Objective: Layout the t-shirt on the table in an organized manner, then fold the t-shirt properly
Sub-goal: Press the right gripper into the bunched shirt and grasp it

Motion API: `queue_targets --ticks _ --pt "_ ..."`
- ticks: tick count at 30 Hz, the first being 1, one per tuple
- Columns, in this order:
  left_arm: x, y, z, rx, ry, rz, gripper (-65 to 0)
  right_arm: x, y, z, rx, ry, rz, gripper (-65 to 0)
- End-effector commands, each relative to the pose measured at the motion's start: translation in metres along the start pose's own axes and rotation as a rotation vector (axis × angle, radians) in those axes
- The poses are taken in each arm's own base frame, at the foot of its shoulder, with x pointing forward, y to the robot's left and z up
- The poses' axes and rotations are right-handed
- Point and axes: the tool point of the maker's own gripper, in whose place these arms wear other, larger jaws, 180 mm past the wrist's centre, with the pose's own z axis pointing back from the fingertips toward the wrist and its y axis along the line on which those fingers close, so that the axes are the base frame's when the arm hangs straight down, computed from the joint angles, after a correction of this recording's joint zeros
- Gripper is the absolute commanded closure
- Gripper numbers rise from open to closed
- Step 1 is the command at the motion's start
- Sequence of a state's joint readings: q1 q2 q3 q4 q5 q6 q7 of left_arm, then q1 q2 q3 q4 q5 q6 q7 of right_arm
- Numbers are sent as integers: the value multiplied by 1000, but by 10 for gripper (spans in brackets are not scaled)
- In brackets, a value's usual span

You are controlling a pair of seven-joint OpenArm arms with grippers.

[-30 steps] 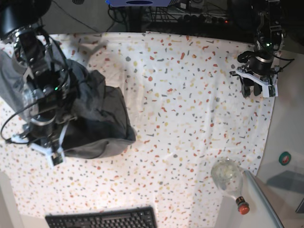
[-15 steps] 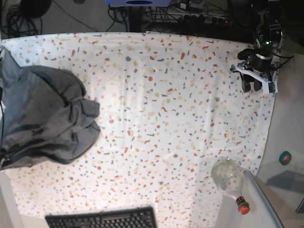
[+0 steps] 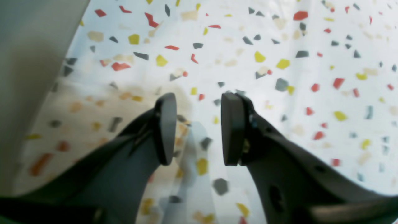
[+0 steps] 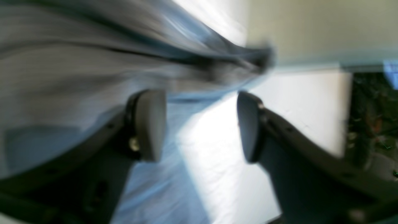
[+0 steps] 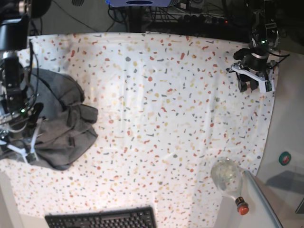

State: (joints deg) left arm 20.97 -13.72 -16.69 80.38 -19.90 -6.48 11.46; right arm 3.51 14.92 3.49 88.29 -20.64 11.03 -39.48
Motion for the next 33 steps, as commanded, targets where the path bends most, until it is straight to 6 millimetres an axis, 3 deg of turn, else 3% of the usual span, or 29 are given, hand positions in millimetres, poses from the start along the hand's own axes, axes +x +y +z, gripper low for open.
queue_targets --ticks 1,5,12,15,24,28,30,33 --pt "15 1 0 -6 -45 -8 -227 18 -28 5 -84 -49 -22 -396" --pt "16 1 -1 -6 -48 -8 -227 13 -17 7 -90 -2 -140 -413" --pt "15 1 0 -6 -45 -8 -227 15 34 7 12 42 -219 -411" --pt "14 1 0 -5 -43 -9 -227 20 43 -1 4 57 -291 -411" --pt "12 4 2 1 -41 -8 -227 -2 40 -42 -121 167 -404 -411" --pt "12 5 2 3 -38 -7 -227 -16 42 -48 -119 207 -384 -408" --pt "12 5 2 3 -38 -7 -227 -19 41 -44 -124 200 -384 -357" --pt "11 4 2 1 -38 -7 -227 -20 38 -36 -132 182 -388 -176"
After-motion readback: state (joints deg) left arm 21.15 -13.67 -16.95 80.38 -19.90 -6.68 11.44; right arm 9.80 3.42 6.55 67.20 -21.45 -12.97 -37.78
